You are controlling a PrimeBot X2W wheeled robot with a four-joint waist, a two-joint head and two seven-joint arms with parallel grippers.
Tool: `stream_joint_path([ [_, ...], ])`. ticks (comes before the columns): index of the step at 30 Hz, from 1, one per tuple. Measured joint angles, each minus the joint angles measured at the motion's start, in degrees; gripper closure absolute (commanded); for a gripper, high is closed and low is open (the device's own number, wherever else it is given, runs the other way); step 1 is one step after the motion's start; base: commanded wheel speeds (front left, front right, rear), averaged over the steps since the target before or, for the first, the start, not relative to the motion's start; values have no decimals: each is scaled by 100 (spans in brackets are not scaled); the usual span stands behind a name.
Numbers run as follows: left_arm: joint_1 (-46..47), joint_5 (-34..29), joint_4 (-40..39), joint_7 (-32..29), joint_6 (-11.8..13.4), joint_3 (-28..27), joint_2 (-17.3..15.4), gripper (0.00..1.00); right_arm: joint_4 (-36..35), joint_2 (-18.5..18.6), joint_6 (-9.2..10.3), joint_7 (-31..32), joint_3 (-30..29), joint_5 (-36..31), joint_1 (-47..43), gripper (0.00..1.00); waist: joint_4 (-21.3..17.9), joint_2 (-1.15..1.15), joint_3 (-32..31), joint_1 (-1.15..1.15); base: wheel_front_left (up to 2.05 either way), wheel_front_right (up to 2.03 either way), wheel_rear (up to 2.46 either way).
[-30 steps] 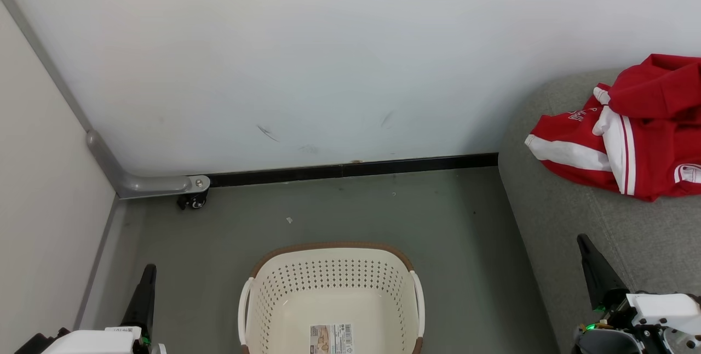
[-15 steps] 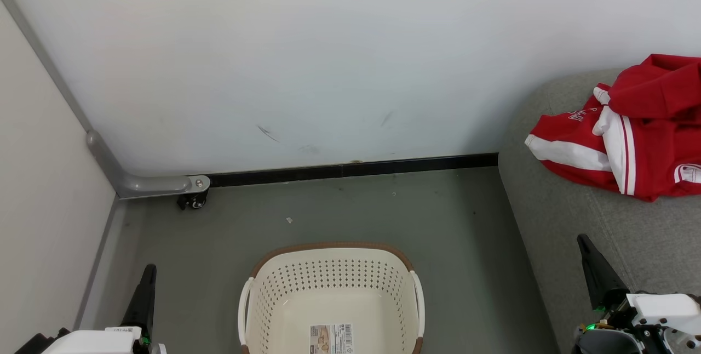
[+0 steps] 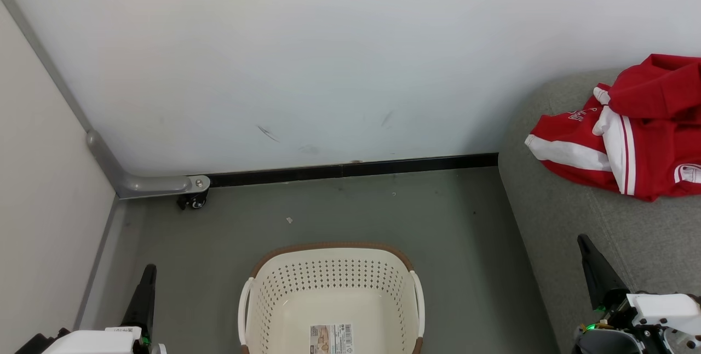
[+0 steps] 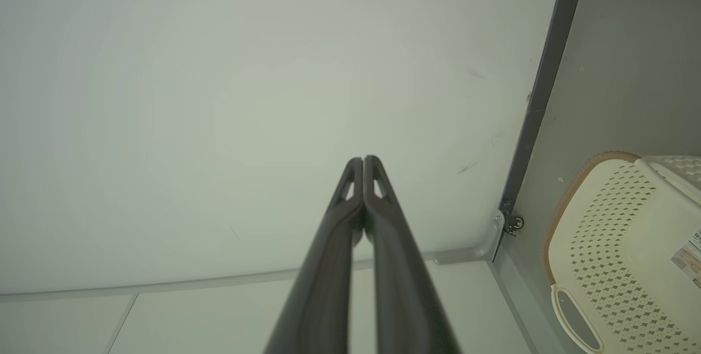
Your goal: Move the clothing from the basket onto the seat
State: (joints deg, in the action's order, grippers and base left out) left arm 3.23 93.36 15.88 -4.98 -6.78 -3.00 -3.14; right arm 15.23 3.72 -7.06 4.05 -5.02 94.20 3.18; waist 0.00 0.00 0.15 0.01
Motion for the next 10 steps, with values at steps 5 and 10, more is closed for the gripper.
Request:
stream_joint_path([
  [5,0,0,1,0,0,-3,1,100,0,0,0,0,-1,0,0,100,0,0,0,0,0,0,0],
  [10,1,0,2,-1,0,-4,4,100,1,0,0,0,-3,0,0,100,0,0,0,0,0,0,0],
])
